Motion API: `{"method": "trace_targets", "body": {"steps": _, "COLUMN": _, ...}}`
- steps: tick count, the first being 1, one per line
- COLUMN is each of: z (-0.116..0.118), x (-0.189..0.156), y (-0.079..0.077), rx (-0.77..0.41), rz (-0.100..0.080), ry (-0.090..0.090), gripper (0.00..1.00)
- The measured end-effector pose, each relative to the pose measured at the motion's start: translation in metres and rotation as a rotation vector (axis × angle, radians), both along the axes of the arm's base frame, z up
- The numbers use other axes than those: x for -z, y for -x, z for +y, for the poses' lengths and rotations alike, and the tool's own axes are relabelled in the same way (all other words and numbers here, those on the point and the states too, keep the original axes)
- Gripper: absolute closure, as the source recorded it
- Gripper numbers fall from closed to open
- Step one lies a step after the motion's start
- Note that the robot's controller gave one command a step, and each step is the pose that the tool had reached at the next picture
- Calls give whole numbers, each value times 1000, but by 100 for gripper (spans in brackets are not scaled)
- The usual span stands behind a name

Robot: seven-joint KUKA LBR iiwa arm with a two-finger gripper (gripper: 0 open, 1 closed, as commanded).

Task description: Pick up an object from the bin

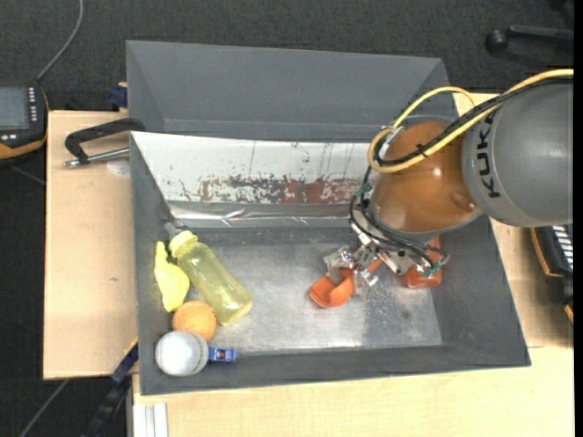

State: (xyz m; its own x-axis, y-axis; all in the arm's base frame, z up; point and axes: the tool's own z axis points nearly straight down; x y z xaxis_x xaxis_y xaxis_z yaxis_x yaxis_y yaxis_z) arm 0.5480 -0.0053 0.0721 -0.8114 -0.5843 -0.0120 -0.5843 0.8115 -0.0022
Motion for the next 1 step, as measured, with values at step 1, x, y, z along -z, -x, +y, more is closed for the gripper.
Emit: {"method": "trace_targets", "body": {"steps": 1, "z": -6, "x": 0, "y": -4, "rx": -27, "rz": -3, "ry": -1, "gripper": 100}}
